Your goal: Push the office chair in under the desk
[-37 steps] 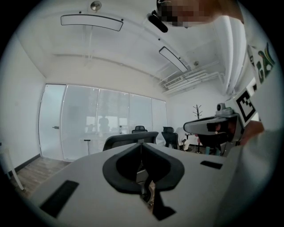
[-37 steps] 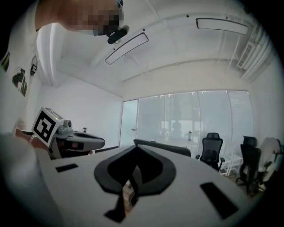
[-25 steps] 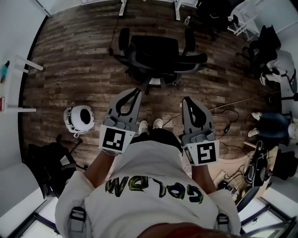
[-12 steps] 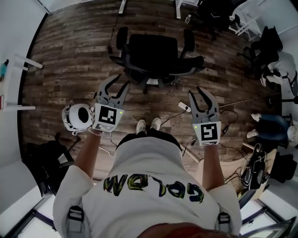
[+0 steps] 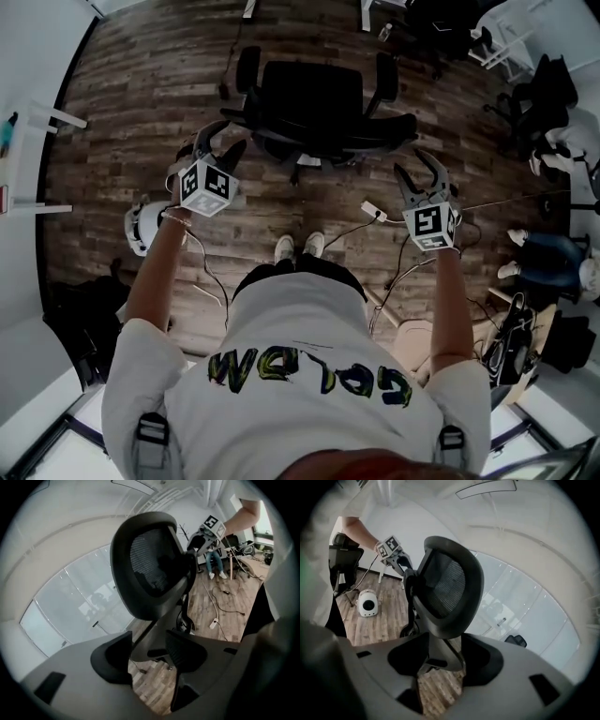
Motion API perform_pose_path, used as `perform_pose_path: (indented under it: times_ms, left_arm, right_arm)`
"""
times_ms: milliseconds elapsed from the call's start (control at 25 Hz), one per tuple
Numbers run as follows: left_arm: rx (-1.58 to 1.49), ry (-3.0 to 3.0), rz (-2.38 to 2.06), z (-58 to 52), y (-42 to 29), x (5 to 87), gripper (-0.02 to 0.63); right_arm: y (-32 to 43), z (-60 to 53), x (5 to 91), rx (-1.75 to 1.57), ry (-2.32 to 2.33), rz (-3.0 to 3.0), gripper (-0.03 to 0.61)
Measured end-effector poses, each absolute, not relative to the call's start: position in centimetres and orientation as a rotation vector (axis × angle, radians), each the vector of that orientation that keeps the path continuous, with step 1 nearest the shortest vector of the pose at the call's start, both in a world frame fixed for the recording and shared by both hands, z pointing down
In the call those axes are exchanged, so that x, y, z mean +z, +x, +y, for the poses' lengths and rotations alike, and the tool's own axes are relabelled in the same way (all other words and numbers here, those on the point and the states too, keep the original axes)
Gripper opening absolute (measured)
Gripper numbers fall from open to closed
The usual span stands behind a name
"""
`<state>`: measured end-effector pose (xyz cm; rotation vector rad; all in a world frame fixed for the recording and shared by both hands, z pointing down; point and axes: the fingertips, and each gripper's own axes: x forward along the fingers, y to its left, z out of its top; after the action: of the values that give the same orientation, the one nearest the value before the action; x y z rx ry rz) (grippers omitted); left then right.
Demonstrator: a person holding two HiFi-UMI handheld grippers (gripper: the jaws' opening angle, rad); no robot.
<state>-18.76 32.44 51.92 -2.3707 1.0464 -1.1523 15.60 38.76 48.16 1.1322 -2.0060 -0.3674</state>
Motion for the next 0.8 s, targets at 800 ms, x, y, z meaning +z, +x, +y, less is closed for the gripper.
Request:
perform_pose_path:
  times_ms: [800]
  left_arm:
    - [-1.388, -2.203, 0.711, 25.3, -18.3, 58.7, 0.216]
  right_arm:
    - [17.3, 30.2, 57.9, -0.381, 0.799, -1.792, 0.209]
